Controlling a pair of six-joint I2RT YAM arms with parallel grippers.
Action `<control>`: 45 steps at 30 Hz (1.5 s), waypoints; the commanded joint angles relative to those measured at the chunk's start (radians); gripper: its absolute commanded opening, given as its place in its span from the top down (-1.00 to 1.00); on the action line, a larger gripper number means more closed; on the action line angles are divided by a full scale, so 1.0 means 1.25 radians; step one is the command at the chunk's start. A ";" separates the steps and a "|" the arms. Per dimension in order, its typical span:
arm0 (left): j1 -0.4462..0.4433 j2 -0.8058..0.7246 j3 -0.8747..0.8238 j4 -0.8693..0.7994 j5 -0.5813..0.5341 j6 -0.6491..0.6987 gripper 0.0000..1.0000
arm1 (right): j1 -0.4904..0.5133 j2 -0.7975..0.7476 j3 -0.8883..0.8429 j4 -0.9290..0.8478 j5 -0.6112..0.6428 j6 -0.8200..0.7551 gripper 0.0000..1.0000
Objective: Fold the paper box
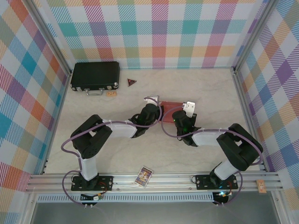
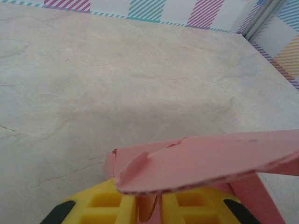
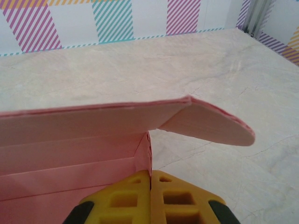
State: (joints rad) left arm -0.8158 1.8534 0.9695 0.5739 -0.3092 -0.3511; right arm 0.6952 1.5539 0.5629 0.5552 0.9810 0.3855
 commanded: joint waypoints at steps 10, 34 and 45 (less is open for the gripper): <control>0.005 -0.024 -0.021 -0.005 0.034 -0.037 0.89 | 0.008 -0.013 0.011 -0.087 0.008 0.045 1.00; 0.012 -0.015 0.016 -0.033 0.087 -0.064 0.93 | 0.012 -0.016 0.032 -0.148 0.014 0.071 1.00; 0.015 -0.007 0.005 -0.009 0.114 -0.092 1.00 | 0.012 -0.014 0.040 -0.178 0.018 0.093 1.00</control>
State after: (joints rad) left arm -0.8024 1.8534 0.9703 0.5514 -0.2089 -0.4427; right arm 0.7021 1.5410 0.5999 0.3946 1.0061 0.4797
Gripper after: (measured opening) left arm 0.049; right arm 0.062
